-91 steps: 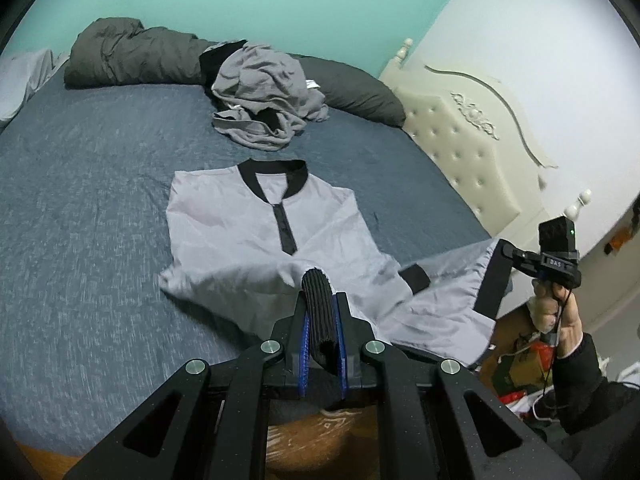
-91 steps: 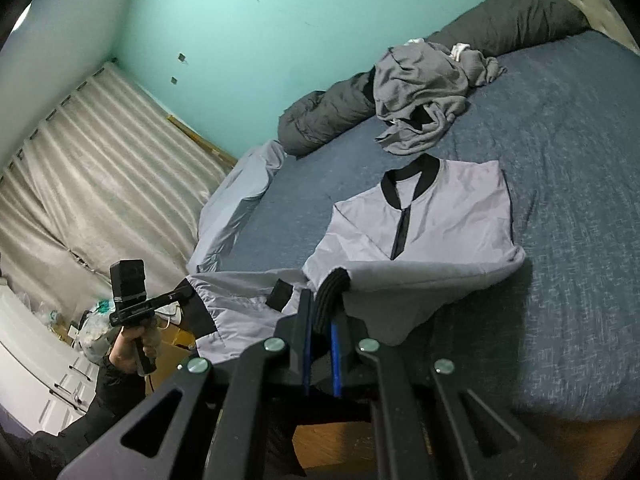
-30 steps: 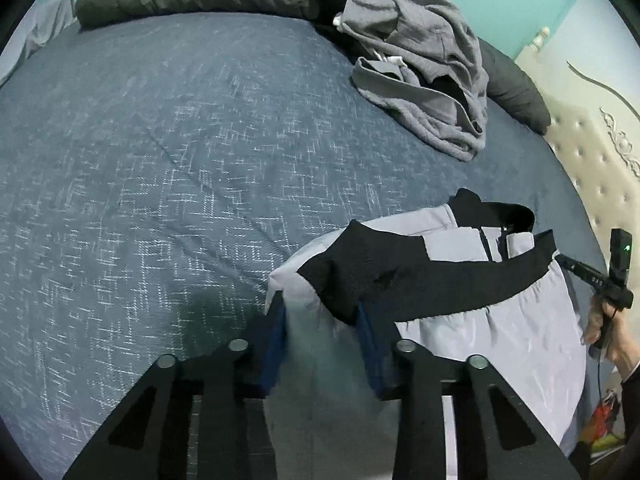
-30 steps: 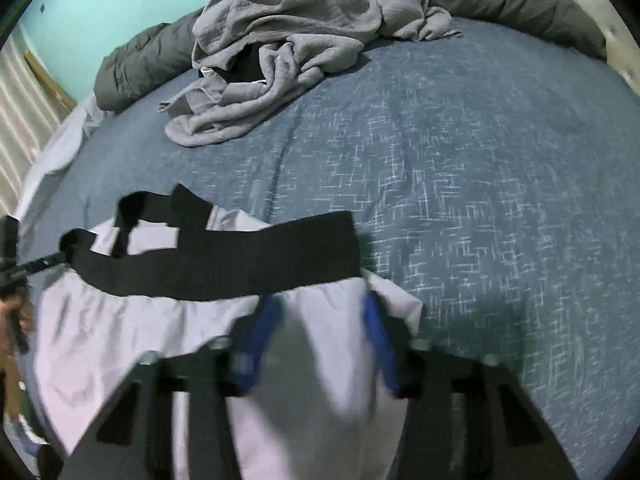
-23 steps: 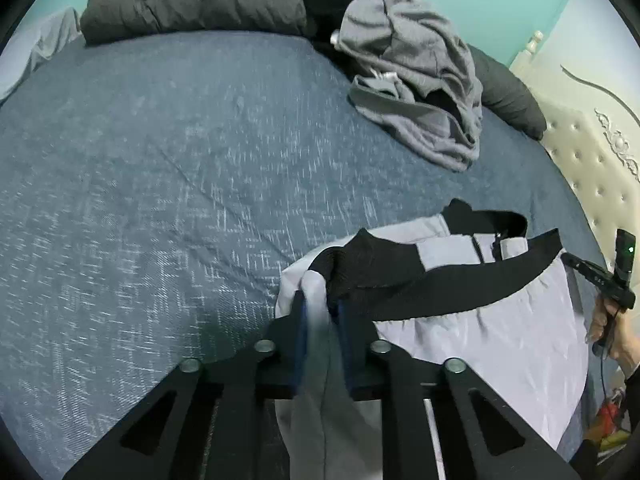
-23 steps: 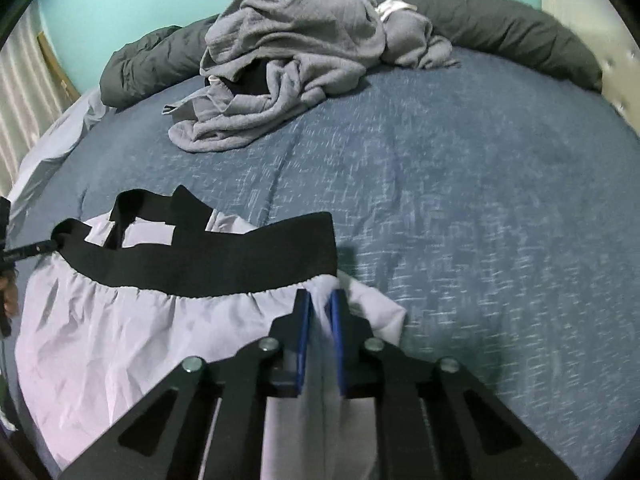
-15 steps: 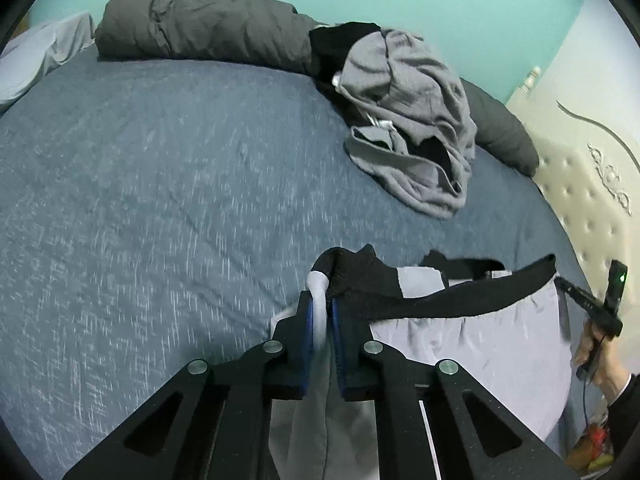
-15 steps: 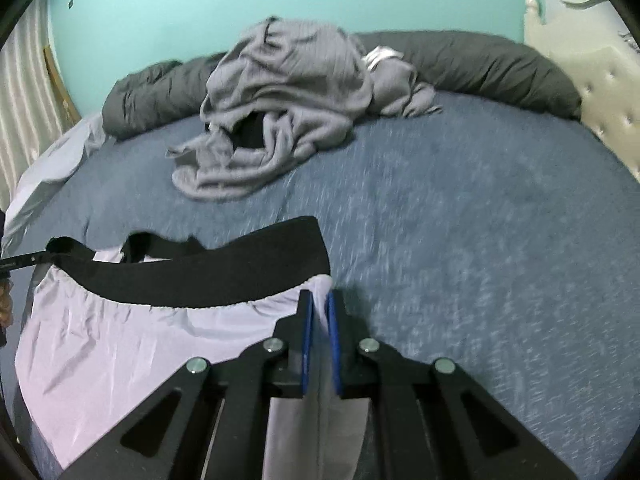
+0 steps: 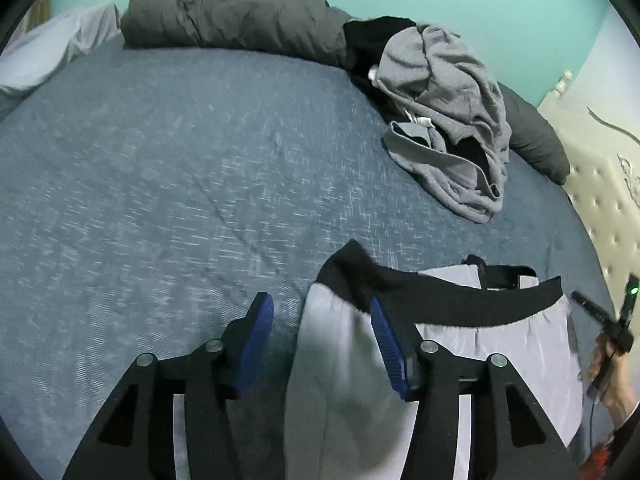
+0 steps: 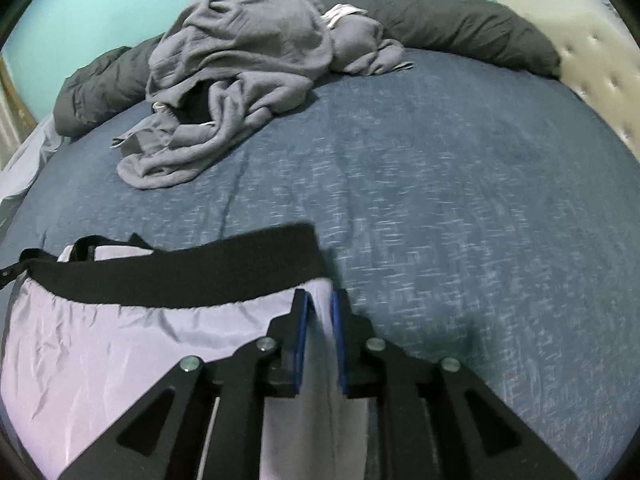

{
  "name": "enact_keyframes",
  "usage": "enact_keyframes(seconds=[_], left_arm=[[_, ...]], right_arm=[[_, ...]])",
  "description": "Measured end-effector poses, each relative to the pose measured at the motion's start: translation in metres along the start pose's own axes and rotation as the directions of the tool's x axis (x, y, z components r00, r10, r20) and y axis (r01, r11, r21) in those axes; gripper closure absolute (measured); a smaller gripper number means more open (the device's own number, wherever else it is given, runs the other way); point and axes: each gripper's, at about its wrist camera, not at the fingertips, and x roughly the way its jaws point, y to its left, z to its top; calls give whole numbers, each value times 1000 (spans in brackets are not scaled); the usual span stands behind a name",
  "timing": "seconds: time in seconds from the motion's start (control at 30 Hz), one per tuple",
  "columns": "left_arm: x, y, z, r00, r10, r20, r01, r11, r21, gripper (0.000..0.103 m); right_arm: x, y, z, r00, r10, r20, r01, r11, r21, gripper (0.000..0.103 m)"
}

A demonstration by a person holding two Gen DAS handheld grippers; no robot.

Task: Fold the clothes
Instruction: 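Carry the hem band over the jacket toward the collar with both tools, then open both tools and release the folded hem onto the jacket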

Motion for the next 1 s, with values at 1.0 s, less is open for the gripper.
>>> enact_keyframes(seconds=[1.0], left_arm=[[-67,-42,-155,991,-79,106,80,997,-9,48]], right_arm=[[-89,198,-184,909,408,-84,-412,910,-36,79]])
